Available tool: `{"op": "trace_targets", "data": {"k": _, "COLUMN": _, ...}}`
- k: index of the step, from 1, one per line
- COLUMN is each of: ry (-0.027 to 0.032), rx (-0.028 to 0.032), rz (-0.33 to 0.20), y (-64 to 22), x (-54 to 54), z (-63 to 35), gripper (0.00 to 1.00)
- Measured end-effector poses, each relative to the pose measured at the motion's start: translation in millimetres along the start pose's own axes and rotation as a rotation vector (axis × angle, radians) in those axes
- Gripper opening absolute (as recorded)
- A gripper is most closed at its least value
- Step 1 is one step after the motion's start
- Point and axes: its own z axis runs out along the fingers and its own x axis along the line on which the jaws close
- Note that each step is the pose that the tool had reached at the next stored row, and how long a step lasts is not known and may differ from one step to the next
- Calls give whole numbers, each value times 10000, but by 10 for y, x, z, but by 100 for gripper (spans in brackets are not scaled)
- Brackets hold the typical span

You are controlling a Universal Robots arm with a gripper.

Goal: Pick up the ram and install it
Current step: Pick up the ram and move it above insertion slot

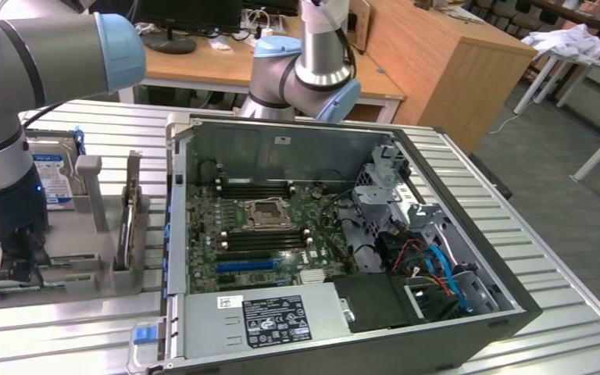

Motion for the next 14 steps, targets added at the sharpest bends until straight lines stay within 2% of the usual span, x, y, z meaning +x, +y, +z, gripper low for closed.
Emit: {"op": "trace_targets", "data": {"k": 14, "ry": -1, "rx": 0, "rz": 0, "y": 0, "x": 34, "z": 0, "gripper": 37}}
